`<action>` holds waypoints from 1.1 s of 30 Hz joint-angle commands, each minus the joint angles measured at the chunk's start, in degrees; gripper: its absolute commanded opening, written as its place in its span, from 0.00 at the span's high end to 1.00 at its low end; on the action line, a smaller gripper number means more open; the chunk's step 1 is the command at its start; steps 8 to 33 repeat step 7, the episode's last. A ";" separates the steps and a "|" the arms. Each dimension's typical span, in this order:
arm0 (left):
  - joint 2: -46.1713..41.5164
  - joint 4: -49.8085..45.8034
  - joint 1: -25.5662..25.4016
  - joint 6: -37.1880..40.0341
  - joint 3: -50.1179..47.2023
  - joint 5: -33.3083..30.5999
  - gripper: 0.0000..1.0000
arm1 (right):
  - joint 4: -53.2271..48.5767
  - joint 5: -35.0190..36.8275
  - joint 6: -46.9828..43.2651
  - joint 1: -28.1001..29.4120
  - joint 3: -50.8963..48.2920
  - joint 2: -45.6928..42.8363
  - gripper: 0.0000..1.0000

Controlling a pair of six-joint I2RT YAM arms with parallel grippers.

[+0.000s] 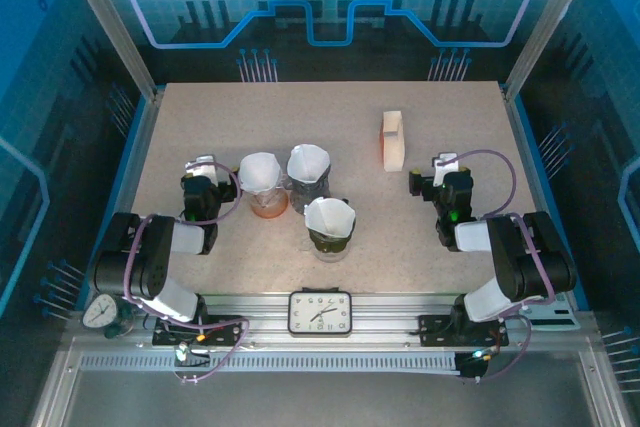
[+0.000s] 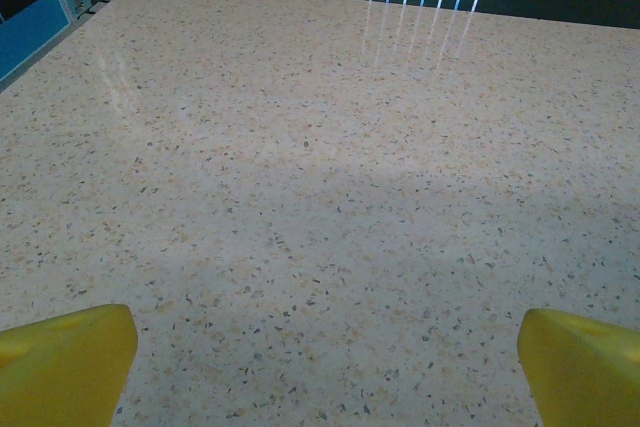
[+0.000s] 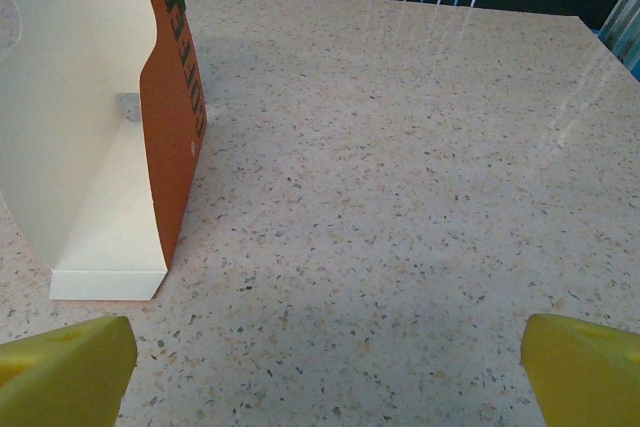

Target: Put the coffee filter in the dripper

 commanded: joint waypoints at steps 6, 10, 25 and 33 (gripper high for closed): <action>0.33 0.71 -0.33 0.39 1.19 -0.70 0.01 | 3.02 0.33 0.14 -0.67 -0.06 0.21 0.00; 0.30 0.69 -0.33 0.39 1.18 -0.68 0.01 | 2.98 0.35 0.13 -0.66 -0.12 0.17 0.00; 0.30 0.69 -0.33 0.39 1.18 -0.68 0.01 | 2.98 0.35 0.13 -0.66 -0.12 0.17 0.00; 0.30 0.69 -0.33 0.39 1.18 -0.68 0.01 | 2.98 0.35 0.13 -0.66 -0.12 0.17 0.00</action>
